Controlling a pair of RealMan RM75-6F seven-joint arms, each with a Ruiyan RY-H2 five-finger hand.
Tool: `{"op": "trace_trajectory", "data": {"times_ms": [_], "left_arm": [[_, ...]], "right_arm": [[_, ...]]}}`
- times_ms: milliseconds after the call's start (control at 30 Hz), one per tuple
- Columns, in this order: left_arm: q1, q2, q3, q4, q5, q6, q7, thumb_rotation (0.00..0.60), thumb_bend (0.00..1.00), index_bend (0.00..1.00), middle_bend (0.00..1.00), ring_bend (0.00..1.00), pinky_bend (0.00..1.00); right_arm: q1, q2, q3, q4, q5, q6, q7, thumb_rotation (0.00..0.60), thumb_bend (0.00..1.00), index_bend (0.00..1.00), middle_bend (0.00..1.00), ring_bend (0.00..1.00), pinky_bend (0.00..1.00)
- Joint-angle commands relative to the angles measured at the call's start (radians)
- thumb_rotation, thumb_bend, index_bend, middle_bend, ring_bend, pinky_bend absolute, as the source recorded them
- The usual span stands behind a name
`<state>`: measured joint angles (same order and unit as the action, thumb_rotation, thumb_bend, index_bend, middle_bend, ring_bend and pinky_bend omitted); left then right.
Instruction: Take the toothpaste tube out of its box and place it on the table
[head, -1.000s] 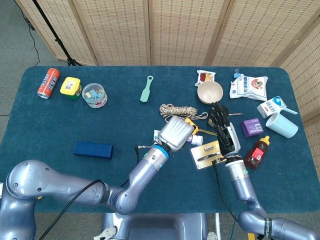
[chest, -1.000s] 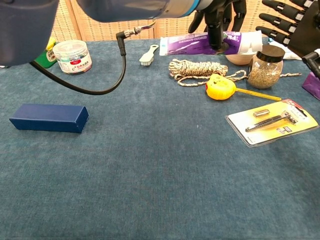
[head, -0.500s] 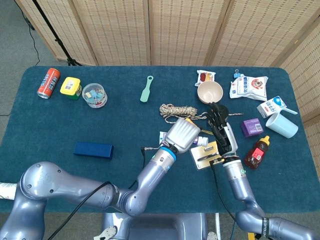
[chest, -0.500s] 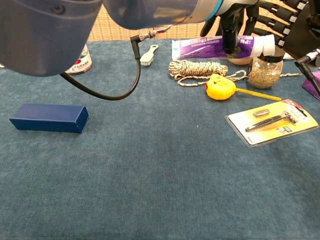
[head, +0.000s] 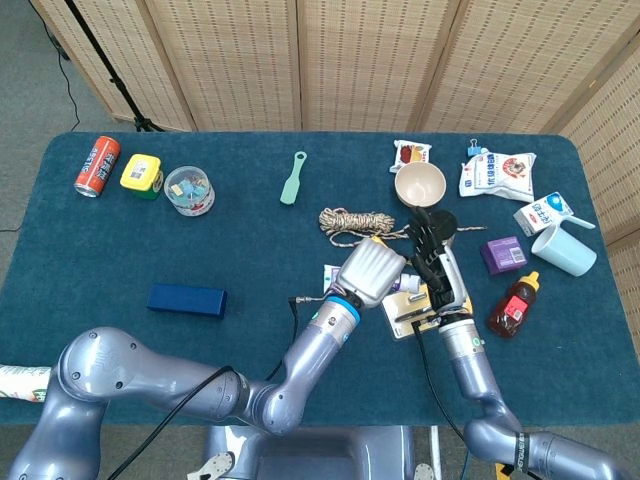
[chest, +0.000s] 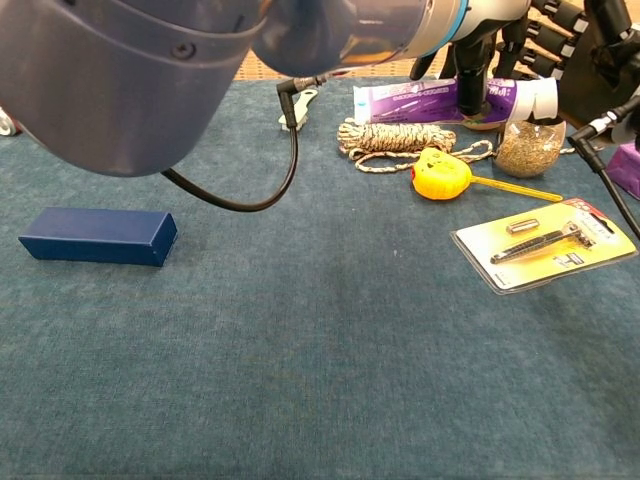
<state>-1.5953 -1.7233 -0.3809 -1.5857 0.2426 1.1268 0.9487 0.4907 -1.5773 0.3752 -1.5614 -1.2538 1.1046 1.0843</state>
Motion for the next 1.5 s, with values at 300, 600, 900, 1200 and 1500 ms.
{"op": "trace_trajectory", "data": {"times_ms": [300, 600, 900, 1200, 1500], "left_arm": [[0.000, -0.022, -0.001, 0.017, 0.016, 0.018, 0.019, 0.600, 0.85, 0.66, 0.63, 0.67, 0.66], [0.000, -0.043, -0.010, 0.034, 0.027, 0.039, 0.036, 0.600, 0.84, 0.66, 0.63, 0.67, 0.66], [-0.006, -0.059, -0.025, 0.045, 0.026, 0.059, 0.067, 0.600, 0.84, 0.67, 0.64, 0.67, 0.66], [-0.014, -0.068, -0.031, 0.058, 0.008, 0.062, 0.111, 0.600, 0.84, 0.67, 0.64, 0.67, 0.66], [-0.023, -0.090, -0.046, 0.080, 0.007, 0.068, 0.130, 0.600, 0.84, 0.67, 0.64, 0.67, 0.66]], "right_arm": [[0.002, -0.014, 0.017, 0.010, 0.022, -0.010, -0.016, 0.275, 0.00, 0.00, 0.00, 0.00, 0.00], [-0.005, -0.012, 0.044, -0.020, 0.047, -0.022, 0.010, 0.275, 0.00, 0.00, 0.00, 0.00, 0.00], [0.004, -0.031, 0.067, -0.015, 0.065, -0.028, 0.003, 0.278, 0.00, 0.00, 0.00, 0.00, 0.00], [0.005, -0.042, 0.076, -0.003, 0.070, -0.021, -0.021, 0.276, 0.00, 0.00, 0.00, 0.00, 0.00], [0.019, -0.056, 0.095, 0.021, 0.075, -0.029, -0.026, 0.278, 0.00, 0.00, 0.00, 0.00, 0.00]]}}
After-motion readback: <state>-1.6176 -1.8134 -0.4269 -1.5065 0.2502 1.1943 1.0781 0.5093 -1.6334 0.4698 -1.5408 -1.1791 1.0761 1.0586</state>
